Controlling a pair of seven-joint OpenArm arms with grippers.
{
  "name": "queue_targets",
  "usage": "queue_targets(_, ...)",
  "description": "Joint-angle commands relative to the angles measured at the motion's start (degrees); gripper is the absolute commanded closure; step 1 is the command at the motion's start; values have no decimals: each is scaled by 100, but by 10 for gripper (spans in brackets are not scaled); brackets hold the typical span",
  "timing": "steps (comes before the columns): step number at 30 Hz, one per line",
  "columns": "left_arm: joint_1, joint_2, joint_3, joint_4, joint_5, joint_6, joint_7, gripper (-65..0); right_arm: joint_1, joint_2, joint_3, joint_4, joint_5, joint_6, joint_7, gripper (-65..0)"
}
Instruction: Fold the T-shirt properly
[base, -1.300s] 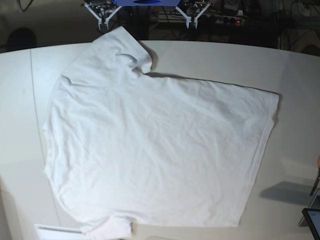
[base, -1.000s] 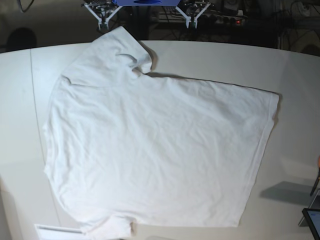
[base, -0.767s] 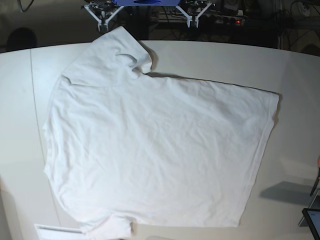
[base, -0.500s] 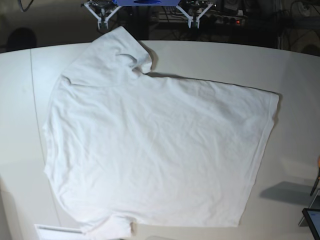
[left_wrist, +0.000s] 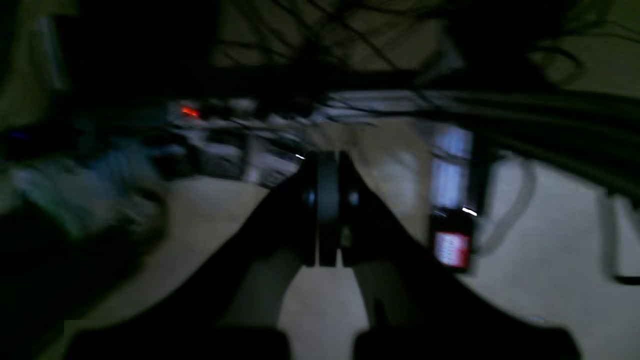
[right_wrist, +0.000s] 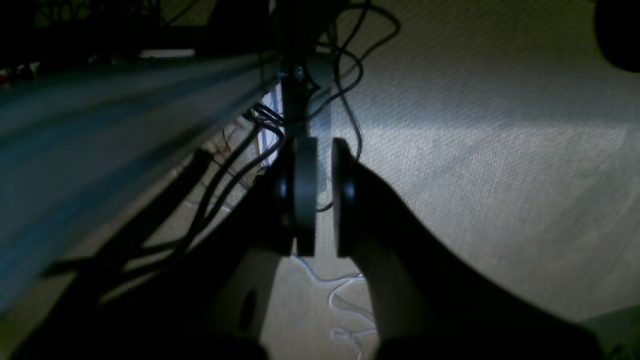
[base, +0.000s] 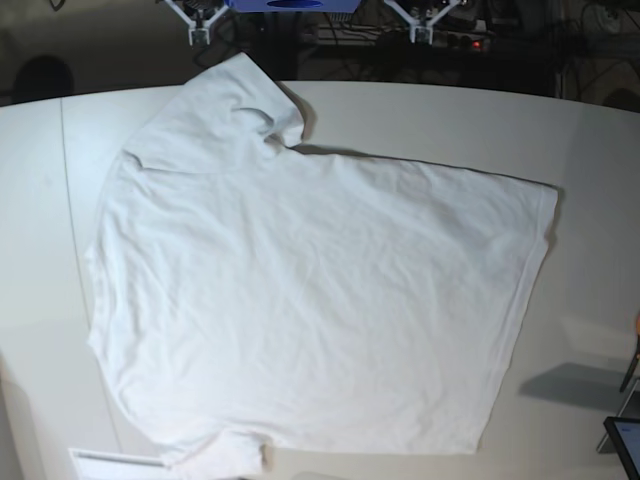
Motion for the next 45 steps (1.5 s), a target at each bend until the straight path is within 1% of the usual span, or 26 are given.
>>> queue_targets(1, 143, -58, -5, 88, 30, -1, -170, 0, -206, 8, -8, 288, 10, -12, 53, -58)
queue_targets(4, 468, -207, 3, 361, 30, -10, -574, 0, -751, 8, 10, 1052, 10, -12, 53, -58)
queue_targets(9, 1118, -427, -5, 1108, -14, -282, -1497, 0, -1569, -9, 28, 2354, 10, -12, 53, -58)
queue_targets(13, 1611, -524, -58, 1732, -23, -282, -2209, 0, -2176, -27, 36, 3391, 10, -12, 53, -58)
queue_targets(18, 2086, -664, -84, 2224, -32, -247, -2939, 0, -2826, -44, 36, 4393, 10, -12, 44, -58)
queue_targets(24, 2525, -700, -93, 2708, -41, -238, -4222, 0, -3406, -44, 54, 5554, 10, -21, 44, -58)
queue_targets(25, 2578, -700, -164, 2778, -41, -203, -4390, 0, -3485, -44, 107, 5703, 10, -21, 44, -58)
queue_targets(27, 2683, -656, -410, 2928, -41, -27, -4732, 0, -3635, -53, 300, 6063, 10, -21, 44, -58)
queue_targets(29, 2727, -638, -621, 3068, -41, 25, -5022, 0, -3714, -115, 502, 6354, 10, -21, 44, -58)
queue_targets(31, 2789, -638, -761, 3262, -251, 25, -5260, 0, -3749, -176, 784, 6600, 19, -21, 44, -58)
queue_targets(35, 2921, -744, -779, 3877, -1245, 25, -5295, 0, -3714, -194, 986, 6986, 19, -21, 44, -58)
queue_targets(37, 2965, -893, -770, 4185, -1632, 25, -5295, 0, -3705, -176, 959, 7215, 19, -12, 44, -58)
queue_targets(39, 3026, -981, -770, 4387, -1878, 25, -5286, 0, -3626, -176, 959, 7426, 19, -12, 44, -58)
queue_targets(40, 3044, -1034, -770, 4519, -1948, 25, -5190, 0, -3547, -176, 959, 7514, 19, -12, 27, -58)
queue_targets(42, 3053, -1148, -770, 4818, -2089, 25, -4706, 0, -3371, -176, 951, 7681, 19, 5, -184, -58)
queue_targets(43, 3044, -1183, -779, 4976, -2186, 25, -4425, 0, -3266, -176, 942, 7760, 19, 111, -307, -58)
queue_targets(45, 3035, -1245, -779, 5169, -2441, 25, -4047, 0, -3116, -194, 854, 7866, 36, 559, -474, -58)
